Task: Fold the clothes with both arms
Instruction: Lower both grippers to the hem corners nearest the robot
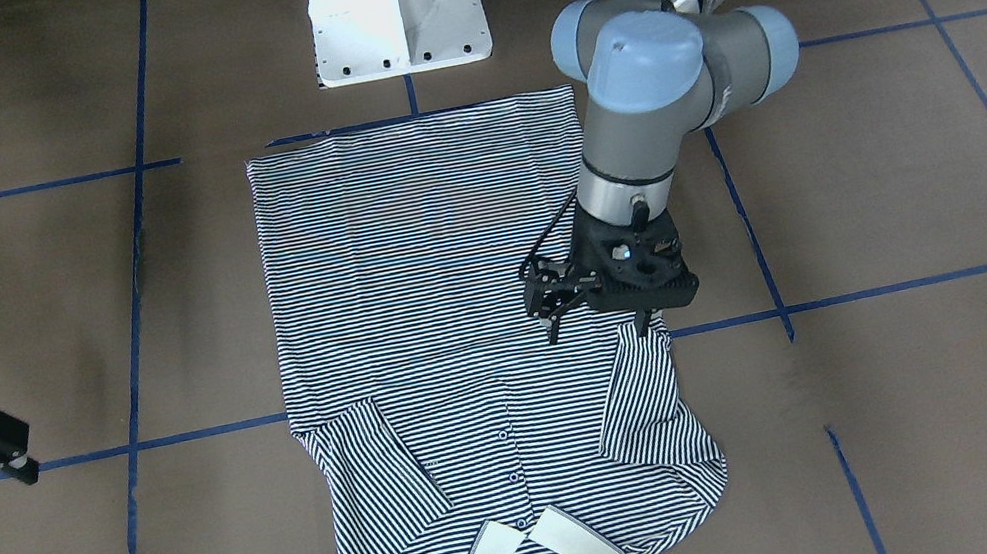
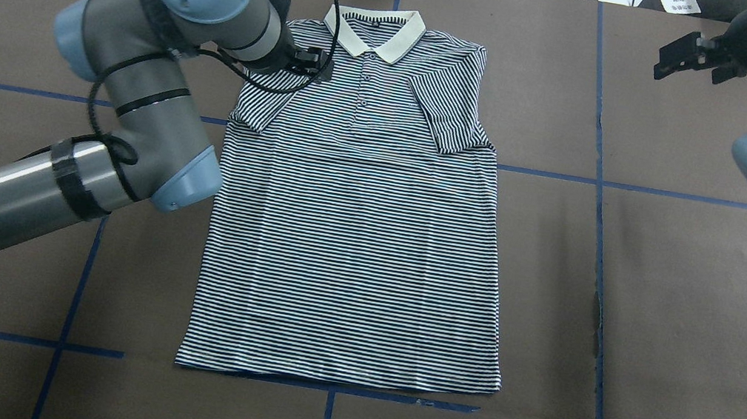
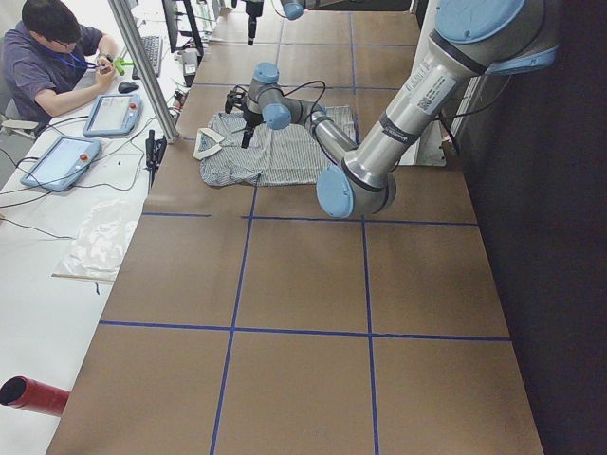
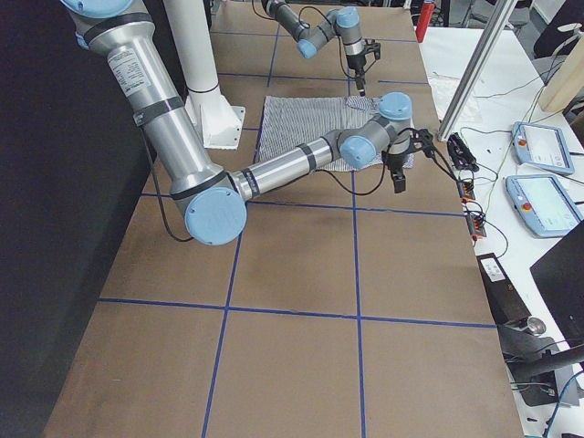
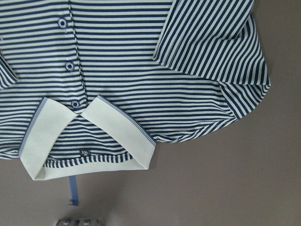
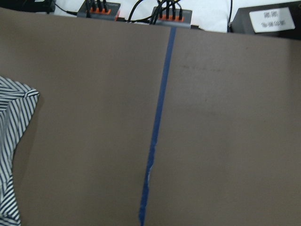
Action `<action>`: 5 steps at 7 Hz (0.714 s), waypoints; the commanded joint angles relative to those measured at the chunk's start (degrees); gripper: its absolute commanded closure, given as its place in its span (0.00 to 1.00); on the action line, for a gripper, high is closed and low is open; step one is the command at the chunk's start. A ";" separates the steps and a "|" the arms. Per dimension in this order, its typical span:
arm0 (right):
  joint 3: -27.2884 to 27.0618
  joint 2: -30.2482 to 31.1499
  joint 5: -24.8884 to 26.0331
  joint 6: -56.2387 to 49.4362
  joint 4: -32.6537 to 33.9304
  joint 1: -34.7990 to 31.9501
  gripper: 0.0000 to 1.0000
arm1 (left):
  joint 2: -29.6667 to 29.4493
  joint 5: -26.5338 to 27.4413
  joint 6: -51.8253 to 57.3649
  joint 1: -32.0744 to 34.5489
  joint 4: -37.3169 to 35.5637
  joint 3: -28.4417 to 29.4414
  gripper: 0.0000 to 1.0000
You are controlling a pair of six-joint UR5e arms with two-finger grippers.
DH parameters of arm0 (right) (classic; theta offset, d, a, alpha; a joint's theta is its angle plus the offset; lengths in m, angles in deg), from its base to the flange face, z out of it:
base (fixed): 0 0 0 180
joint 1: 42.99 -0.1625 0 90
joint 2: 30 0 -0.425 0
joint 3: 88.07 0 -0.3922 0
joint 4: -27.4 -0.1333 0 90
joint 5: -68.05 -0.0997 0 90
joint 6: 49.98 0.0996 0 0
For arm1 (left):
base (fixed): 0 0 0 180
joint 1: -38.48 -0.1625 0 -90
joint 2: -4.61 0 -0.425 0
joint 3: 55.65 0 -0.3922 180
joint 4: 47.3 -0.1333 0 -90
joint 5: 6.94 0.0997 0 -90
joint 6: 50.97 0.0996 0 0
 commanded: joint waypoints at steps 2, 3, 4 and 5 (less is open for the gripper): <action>-18.71 9.37 1.11 20.42 -0.06 14.99 0.00 | 14.25 -3.98 -1.65 -3.72 -0.08 -20.38 0.00; -25.03 13.74 4.34 25.10 -0.06 21.05 0.00 | 20.14 -3.62 -2.09 -5.74 0.00 -24.70 0.00; -29.53 16.83 13.59 32.02 -0.06 30.16 0.00 | 23.16 -1.97 -4.88 -8.72 0.00 -27.96 0.00; -30.79 17.03 22.12 38.79 -0.06 38.78 0.00 | 24.50 2.05 -10.74 -13.88 0.00 -28.69 0.00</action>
